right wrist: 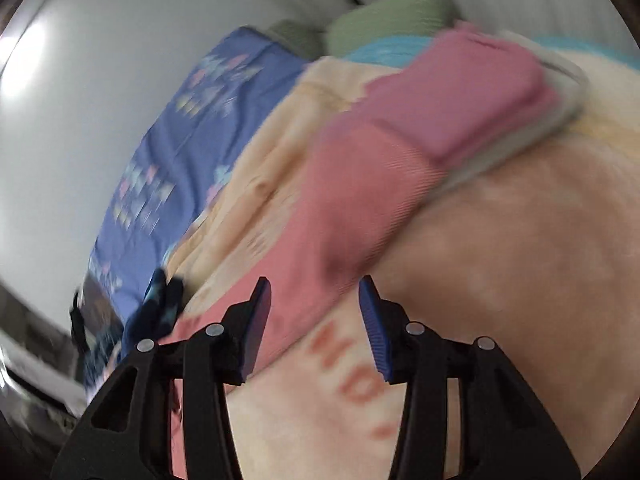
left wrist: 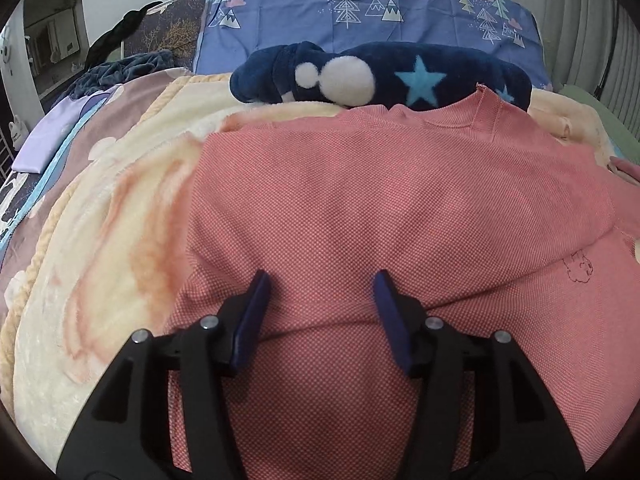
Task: Fold small clothes
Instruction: 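Carry the sleeve across the shirt body and open the right tool, then grasp the shirt side edge with the left tool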
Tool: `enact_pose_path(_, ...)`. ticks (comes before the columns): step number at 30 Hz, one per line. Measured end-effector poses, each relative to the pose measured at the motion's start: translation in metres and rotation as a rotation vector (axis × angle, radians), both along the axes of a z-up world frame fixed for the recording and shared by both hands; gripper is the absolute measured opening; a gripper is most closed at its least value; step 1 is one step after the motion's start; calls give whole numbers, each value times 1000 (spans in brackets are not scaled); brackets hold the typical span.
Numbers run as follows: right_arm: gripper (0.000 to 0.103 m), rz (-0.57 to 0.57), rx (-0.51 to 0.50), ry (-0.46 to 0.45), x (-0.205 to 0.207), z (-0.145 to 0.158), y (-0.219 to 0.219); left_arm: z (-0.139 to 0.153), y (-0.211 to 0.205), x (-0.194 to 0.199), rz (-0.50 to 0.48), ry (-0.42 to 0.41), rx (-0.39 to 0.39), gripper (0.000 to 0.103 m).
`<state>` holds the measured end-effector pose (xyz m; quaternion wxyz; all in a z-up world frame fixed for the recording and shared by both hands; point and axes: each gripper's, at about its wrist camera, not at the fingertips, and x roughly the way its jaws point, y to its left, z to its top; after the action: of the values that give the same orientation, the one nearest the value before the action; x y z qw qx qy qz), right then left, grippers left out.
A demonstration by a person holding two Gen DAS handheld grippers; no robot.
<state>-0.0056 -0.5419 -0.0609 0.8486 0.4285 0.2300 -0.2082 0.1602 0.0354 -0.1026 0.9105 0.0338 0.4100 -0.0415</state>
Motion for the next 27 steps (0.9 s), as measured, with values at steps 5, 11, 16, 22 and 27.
enact_pose_path(5, 46, -18, 66, -71, 14, -11, -20, 0, 4, 0, 0, 4, -18, 57)
enact_pose_path(11, 4, 60, 38, -184, 35, 19, 16, 0, 6, 1, 1, 5, -26, 57)
enact_pose_path(16, 4, 423, -84, -264, 94, 64, 146, 1, 7, 1, 0, 4, -36, 57)
enact_pose_path(22, 4, 900, -243, -127, 155, 35, 323, 2, 15, 2, -2, 4, -90, 58)
enact_pose_path(27, 11, 1009, -250, 80, 163, -19, 354, 5, 26, 0, -22, 4, -205, 65)
